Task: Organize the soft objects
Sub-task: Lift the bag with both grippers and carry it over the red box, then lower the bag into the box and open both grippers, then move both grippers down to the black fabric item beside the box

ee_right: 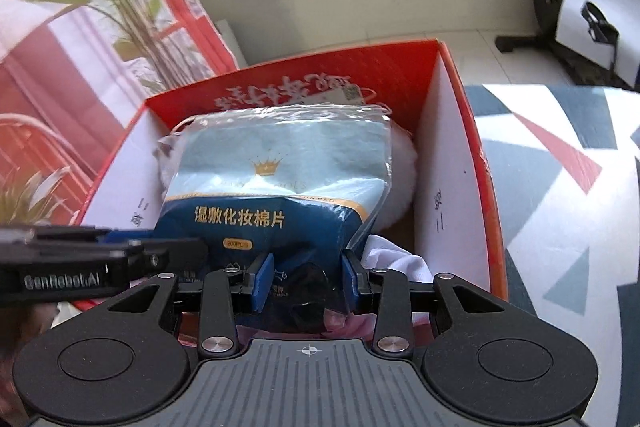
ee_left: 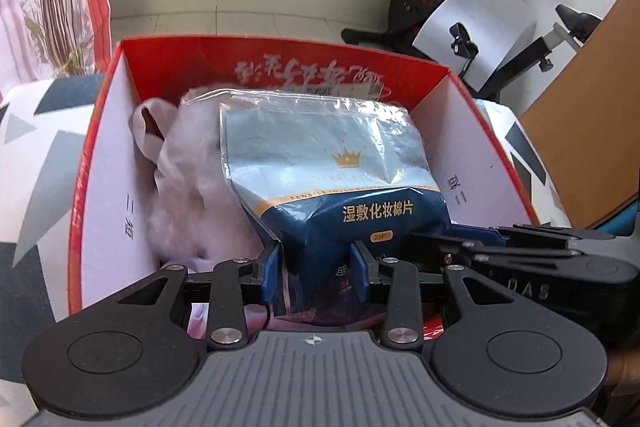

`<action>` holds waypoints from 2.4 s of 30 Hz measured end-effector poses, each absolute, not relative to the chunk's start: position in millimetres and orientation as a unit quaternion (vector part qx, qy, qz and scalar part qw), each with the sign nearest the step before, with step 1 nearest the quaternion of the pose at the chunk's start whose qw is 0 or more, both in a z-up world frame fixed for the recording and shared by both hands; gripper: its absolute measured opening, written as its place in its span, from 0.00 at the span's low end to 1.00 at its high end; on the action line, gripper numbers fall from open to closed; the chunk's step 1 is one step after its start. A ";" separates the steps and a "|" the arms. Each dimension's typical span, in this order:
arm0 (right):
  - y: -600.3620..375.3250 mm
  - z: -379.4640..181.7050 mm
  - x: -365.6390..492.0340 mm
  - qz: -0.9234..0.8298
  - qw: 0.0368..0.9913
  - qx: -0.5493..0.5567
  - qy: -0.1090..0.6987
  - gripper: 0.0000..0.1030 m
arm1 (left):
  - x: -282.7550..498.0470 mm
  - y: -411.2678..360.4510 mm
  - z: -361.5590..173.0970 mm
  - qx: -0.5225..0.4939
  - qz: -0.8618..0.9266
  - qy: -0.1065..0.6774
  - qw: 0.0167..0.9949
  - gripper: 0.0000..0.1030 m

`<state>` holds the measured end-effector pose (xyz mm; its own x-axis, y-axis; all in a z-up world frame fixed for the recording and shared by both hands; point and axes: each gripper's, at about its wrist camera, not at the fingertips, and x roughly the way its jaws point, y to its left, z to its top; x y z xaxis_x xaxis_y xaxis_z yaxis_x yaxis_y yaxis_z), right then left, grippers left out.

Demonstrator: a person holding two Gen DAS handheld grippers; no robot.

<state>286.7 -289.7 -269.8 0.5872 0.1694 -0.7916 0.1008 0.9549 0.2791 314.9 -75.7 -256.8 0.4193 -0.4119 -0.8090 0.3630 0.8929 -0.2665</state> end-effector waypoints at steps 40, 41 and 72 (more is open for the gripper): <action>-263.7 -218.1 224.4 0.007 0.933 0.087 0.349 0.50 | 222.3 -26.3 -194.8 0.013 -0.193 0.338 0.921 0.38; -263.3 -214.9 215.1 0.009 0.938 0.083 0.336 0.51 | 215.4 -24.4 -192.9 0.016 -0.192 0.332 0.924 0.39; -244.0 -300.6 62.5 0.019 0.932 0.046 0.360 0.79 | 109.2 12.1 -288.3 -0.048 -0.188 0.434 0.880 0.44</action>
<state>62.5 -244.0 -300.6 0.7406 0.0682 -0.6685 -0.0027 0.9951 0.0985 109.2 12.1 -288.3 0.5528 -0.3721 -0.7456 0.2879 0.9250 -0.2481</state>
